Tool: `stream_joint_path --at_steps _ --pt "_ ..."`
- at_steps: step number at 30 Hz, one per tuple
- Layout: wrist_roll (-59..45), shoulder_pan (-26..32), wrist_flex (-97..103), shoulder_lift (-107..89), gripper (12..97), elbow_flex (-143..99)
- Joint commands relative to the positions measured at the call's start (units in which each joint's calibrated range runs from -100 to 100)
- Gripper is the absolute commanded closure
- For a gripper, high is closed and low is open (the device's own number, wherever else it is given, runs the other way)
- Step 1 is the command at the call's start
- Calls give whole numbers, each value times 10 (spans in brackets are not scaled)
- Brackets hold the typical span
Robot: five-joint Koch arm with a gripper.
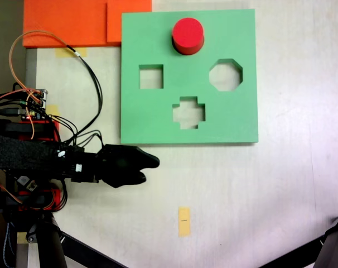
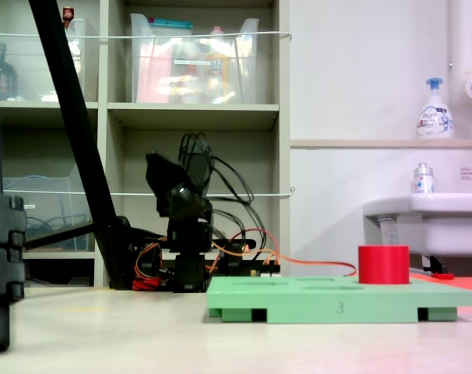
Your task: Put the cylinder block into the corresponding hole
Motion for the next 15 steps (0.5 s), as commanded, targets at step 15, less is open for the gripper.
stream_joint_path --at_steps 15 --pt "-164 28 -452 -5 571 -91"
